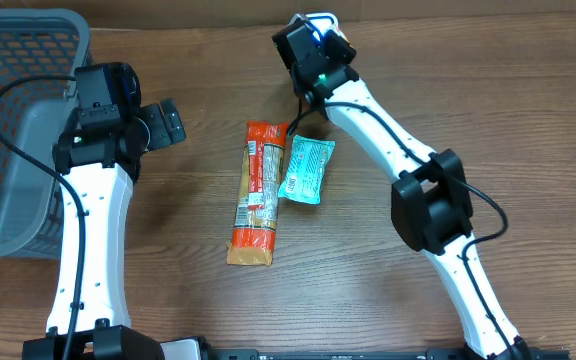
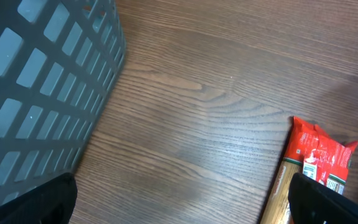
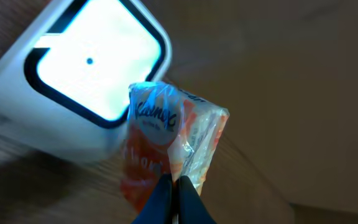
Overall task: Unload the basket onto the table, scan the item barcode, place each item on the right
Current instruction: 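Hold the tissue pack in front of the white scanner, then move the tissue pack right and release it on the table, then move the right gripper left to the mint-green snack bar, then grasp the mint-green snack bar with the right gripper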
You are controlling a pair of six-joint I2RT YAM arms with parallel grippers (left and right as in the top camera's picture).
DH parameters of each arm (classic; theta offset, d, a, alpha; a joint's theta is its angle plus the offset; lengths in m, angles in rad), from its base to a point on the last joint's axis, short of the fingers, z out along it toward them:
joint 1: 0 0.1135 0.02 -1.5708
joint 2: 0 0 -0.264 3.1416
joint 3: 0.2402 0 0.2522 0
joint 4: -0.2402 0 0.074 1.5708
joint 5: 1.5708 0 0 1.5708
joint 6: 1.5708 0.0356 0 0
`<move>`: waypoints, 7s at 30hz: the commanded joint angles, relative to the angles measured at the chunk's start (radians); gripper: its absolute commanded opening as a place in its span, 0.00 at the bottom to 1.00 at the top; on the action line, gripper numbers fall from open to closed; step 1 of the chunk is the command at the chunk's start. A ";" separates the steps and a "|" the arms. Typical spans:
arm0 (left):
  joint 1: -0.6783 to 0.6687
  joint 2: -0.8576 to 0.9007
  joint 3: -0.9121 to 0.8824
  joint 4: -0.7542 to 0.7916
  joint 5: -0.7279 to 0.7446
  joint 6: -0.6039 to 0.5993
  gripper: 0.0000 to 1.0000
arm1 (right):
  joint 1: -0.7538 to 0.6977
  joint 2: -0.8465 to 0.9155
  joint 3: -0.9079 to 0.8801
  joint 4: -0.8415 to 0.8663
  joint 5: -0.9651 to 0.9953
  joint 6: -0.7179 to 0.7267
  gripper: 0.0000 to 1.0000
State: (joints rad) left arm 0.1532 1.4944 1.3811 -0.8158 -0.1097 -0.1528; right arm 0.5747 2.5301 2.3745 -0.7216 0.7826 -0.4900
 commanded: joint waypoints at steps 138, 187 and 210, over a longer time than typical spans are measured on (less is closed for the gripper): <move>0.003 0.010 0.010 0.004 -0.005 0.019 1.00 | -0.216 -0.623 -1.027 0.146 -1.476 0.757 0.64; 0.003 0.010 0.010 0.004 -0.005 0.019 1.00 | -0.161 -0.570 -1.027 0.227 -1.471 0.756 0.18; 0.003 0.010 0.010 0.004 -0.005 0.019 1.00 | -0.182 -0.800 -1.025 0.161 -1.645 0.716 0.04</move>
State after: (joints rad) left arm 0.1532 1.4944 1.3811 -0.8154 -0.1097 -0.1528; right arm 0.4095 1.8351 1.3479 -0.5472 -0.7517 0.2611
